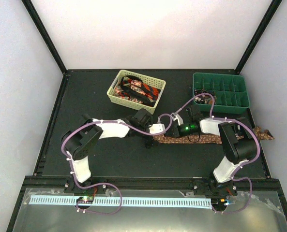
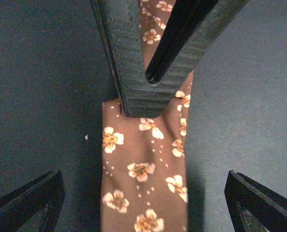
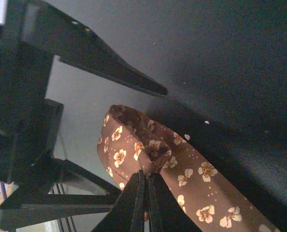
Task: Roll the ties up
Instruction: Roll the tie at the center of the board.
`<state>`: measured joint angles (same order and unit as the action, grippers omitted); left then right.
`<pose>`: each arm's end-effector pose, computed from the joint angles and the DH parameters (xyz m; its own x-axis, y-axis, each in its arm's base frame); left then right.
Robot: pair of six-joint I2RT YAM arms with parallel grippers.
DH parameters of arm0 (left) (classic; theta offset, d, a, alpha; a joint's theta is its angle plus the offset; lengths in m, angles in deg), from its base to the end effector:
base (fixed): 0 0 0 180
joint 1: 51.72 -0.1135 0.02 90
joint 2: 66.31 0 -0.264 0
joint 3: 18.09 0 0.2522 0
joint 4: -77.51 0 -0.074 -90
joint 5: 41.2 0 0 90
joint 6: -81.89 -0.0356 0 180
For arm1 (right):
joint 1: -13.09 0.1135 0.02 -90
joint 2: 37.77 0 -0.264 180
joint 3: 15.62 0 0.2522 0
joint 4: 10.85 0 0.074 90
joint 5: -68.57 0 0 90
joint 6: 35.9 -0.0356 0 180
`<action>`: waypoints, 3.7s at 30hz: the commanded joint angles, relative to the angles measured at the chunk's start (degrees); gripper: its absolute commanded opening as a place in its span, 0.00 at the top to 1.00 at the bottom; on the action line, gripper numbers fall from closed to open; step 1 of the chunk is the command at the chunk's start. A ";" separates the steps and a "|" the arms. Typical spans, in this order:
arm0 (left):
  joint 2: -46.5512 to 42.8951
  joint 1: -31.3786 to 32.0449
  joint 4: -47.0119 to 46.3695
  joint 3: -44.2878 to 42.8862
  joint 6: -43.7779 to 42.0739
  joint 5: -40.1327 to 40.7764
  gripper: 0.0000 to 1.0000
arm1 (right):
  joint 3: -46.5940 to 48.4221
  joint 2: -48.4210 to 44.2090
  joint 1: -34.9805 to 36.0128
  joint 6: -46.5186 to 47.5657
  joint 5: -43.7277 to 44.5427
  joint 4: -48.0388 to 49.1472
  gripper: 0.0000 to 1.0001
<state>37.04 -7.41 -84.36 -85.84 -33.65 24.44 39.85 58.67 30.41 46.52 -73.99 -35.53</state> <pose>0.2395 -0.2543 0.1377 -0.1709 0.7157 -0.6772 0.9804 0.1916 -0.0450 0.2584 0.1102 0.1233 -0.9272 -0.2052 -0.3133 -0.3745 0.5145 0.7714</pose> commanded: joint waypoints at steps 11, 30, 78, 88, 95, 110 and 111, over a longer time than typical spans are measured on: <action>5.68 0.43 1.58 -4.49 -2.27 0.12 0.47 | -1.00 0.72 -1.55 0.98 -2.17 -0.14 0.98; 4.82 1.17 3.29 -2.96 -0.70 2.47 0.64 | 1.24 -3.11 3.28 -0.32 4.25 -3.38 0.57; -6.89 -4.59 -13.04 11.90 1.74 -4.60 0.13 | 1.26 2.69 3.52 -0.06 7.17 -2.87 0.98; -3.44 -4.62 -21.26 11.35 -4.72 -13.01 0.11 | 1.57 3.20 3.51 0.72 5.80 -3.50 0.98; 4.51 -3.37 -15.28 3.78 -3.43 -12.42 0.09 | 1.05 1.14 3.50 0.44 4.59 -2.60 0.98; 6.08 -2.04 -8.44 3.63 -6.90 -8.84 0.64 | 0.65 -0.96 3.51 -0.24 3.31 -2.20 0.98; 5.48 -2.08 -8.10 4.17 -7.31 -8.75 0.66 | 0.73 -0.46 3.49 -0.10 4.00 -2.34 0.98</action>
<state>44.13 -9.90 -97.06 -83.88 -38.46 15.02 40.97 58.41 33.95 46.28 -70.21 -38.46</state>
